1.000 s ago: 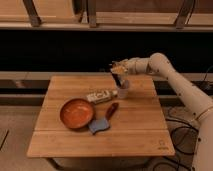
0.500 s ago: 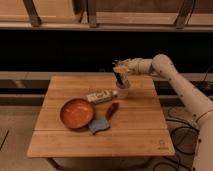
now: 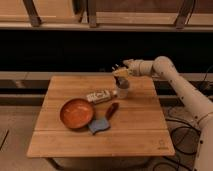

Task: Place the eraser in the ceramic cup

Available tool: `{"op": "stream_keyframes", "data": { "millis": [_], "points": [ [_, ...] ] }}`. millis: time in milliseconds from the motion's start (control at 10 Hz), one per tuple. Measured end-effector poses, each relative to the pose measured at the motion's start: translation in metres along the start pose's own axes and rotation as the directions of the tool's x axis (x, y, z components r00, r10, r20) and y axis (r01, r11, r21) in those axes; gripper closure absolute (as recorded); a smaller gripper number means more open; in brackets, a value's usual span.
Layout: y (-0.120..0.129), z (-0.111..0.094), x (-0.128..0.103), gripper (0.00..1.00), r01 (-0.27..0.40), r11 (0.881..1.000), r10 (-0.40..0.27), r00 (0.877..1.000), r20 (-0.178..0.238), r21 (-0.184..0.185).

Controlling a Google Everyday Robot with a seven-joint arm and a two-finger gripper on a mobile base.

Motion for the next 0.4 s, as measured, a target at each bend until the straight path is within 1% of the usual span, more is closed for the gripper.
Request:
{"op": "stream_keyframes", "data": {
  "millis": [400],
  "points": [
    [0.0023, -0.0015, 0.0013, 0.2, -0.015, 1.0, 0.015, 1.0, 0.006, -0.001]
  ]
}}
